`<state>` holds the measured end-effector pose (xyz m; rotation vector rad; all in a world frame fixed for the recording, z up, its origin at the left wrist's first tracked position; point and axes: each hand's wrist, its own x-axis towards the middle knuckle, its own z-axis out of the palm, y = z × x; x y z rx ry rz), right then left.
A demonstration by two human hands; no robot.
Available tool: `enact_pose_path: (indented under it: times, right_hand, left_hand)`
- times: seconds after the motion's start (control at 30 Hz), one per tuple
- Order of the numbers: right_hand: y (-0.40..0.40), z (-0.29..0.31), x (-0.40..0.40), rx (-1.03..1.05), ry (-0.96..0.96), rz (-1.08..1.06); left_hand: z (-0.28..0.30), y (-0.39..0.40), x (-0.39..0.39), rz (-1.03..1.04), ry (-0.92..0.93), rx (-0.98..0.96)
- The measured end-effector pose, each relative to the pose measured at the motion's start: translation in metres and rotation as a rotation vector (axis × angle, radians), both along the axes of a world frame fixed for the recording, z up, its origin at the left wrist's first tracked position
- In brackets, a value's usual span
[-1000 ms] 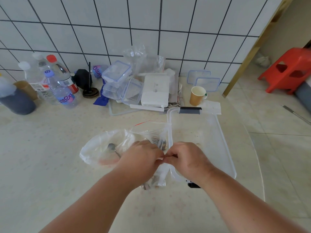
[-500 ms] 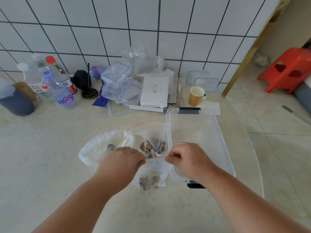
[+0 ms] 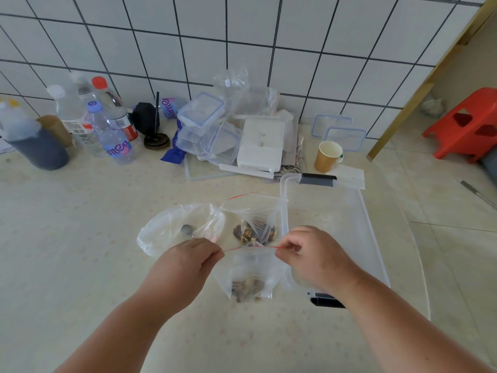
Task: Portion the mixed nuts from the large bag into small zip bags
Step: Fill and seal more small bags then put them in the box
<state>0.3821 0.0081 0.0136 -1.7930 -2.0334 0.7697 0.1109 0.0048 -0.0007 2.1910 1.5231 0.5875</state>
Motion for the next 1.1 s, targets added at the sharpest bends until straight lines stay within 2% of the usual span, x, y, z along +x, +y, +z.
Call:
enact_pose_path:
  times: [0.23,0.4,1.1]
  right_hand:
    - [0.004,0.006,-0.053,0.166,-0.098,0.208]
    - [0.009,0.005,-0.081,0.226,-0.065,0.253]
    - [-0.011,-0.003,0.004,0.160,-0.105,0.068]
  left_hand:
    - [0.001,0.002,0.001,-0.029,-0.006,-0.031]
    - [0.004,0.003,0.004,-0.087,0.009,-0.036]
    - [-0.007,0.011,0.000,0.036,-0.015,-0.241]
